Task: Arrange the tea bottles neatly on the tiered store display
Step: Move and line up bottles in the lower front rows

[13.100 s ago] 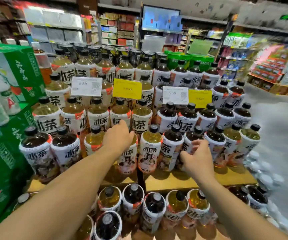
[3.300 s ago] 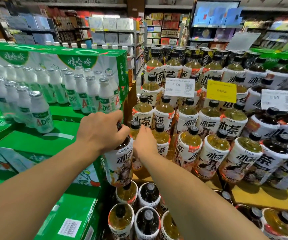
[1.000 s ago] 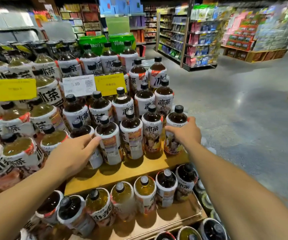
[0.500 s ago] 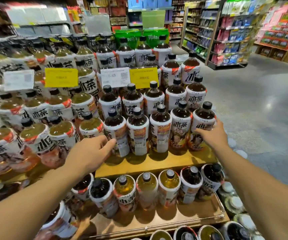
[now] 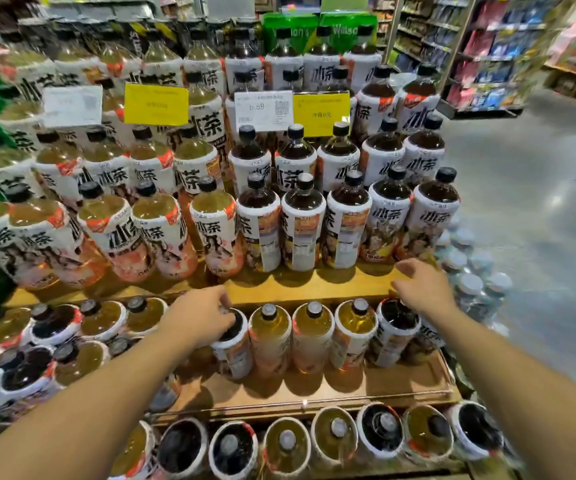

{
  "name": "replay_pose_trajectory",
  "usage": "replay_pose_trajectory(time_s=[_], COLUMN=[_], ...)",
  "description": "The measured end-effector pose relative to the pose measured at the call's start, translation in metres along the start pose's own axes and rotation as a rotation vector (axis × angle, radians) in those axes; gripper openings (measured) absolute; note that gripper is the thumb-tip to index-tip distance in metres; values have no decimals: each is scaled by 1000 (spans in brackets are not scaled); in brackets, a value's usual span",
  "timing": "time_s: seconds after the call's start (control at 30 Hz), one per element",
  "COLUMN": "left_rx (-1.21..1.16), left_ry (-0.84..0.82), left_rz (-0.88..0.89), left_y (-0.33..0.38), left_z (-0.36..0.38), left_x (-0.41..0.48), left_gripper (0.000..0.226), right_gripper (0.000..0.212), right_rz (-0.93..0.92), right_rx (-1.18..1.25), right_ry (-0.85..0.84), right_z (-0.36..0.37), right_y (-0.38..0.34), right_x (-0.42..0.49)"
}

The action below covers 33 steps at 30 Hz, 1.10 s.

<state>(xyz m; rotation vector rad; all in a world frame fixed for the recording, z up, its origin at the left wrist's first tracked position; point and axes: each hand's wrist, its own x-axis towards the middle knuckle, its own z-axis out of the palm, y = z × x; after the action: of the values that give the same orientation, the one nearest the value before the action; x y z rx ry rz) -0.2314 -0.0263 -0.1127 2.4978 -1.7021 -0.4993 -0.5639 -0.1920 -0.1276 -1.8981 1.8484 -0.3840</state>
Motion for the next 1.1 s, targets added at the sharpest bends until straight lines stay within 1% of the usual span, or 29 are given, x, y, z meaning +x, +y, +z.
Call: replay_pose_trajectory(time_s=[0.1, 0.17, 0.27, 0.37, 0.43, 0.53, 0.73, 0.83, 0.9, 1.0, 1.1], left_rx=[-3, 7, -2, 3, 29, 76, 210, 283, 307, 320, 337], left_ry=[-52, -57, -49, -36, -22, 43, 129, 198, 149, 13, 11], left_rz=[40, 83, 142, 179, 182, 160, 81, 191, 283, 307, 318], left_y=[20, 39, 69, 91, 99, 97, 82, 94, 114, 134, 135], left_z=[16, 27, 43, 55, 60, 65, 72, 71, 72, 77, 80], left_x=[4, 8, 13, 15, 18, 22, 23, 24, 26, 31, 34], left_gripper=[13, 14, 13, 17, 19, 20, 37, 47, 50, 44, 33], right_gripper=[29, 30, 33, 31, 27, 25, 28, 28, 28, 27, 28], right_rz=[-67, -104, -144, -114, -119, -148, -158, -159, -142, -107, -94], right_rx=[-335, -398, -399, -366, -366, -336, -270, -281, -281, -274, -270], right_ry=[-172, -207, -203, -230, -244, -241, -219, -224, -239, -261, -264], right_z=[10, 13, 17, 23, 27, 30, 33, 33, 33, 33, 33], right_y=[13, 23, 34, 37, 41, 50, 54, 53, 51, 48, 48], right_x=[-13, -17, -16, -15, -14, -12, -6, -2, 0, 1, -1])
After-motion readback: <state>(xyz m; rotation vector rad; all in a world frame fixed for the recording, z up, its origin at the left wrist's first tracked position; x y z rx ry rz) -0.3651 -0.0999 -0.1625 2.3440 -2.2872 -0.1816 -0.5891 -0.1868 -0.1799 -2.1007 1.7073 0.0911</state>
